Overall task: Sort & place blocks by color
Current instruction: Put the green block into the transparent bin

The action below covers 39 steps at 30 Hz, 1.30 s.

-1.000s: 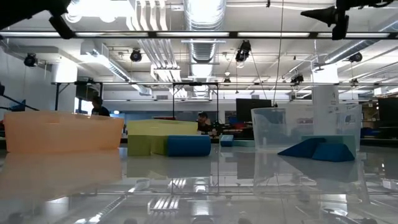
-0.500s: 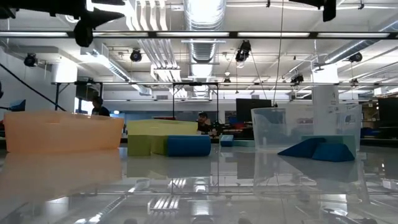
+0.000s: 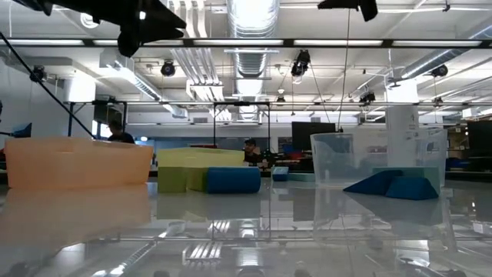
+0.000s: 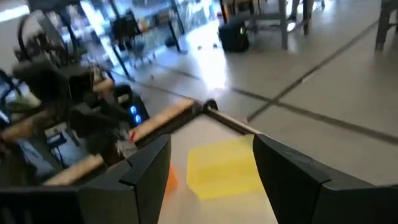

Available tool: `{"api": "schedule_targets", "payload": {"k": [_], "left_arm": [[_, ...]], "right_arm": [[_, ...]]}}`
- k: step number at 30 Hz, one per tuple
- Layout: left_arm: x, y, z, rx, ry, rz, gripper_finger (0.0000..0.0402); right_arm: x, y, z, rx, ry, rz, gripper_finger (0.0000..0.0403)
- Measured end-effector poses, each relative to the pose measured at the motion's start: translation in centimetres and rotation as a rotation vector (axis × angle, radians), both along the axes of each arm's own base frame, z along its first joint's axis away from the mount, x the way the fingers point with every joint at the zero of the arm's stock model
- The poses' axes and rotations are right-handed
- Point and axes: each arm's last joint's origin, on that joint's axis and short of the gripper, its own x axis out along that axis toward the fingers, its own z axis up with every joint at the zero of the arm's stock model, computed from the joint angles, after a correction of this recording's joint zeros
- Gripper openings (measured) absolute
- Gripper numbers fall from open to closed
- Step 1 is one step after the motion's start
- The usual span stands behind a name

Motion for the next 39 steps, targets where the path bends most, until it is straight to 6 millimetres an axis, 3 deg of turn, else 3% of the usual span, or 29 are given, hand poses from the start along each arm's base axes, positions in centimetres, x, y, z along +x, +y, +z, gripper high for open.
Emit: {"api": "schedule_targets", "payload": {"k": [5, 13, 18, 27, 39], "left_arm": [[-0.3, 0.0, 1.0, 0.001, -0.051, 0.0, 0.0097], [-2.0, 0.0, 2.8, 0.002, -0.145, 0.0, 0.0097], [-2.8, 0.0, 3.2, -0.001, -0.181, 0.0, 0.0097], [-3.4, 0.1, 3.5, -0.002, -0.206, 0.035, 0.0097], [-4.0, 0.2, 4.1, 0.068, -0.236, 0.094, 0.0097]], "right_arm": [[2.7, -0.3, 0.9, -0.016, 0.12, 0.05, 0.0219], [8.0, -2.6, -0.2, 0.007, 0.246, 0.244, 0.0219], [11.2, -4.1, -3.1, 0.046, 0.344, 0.407, 0.0219], [15.1, -5.1, -9.0, 0.053, 0.516, 0.6, 0.0219], [19.9, -4.5, -11.6, -0.026, 0.785, 0.707, 0.0219]]}}
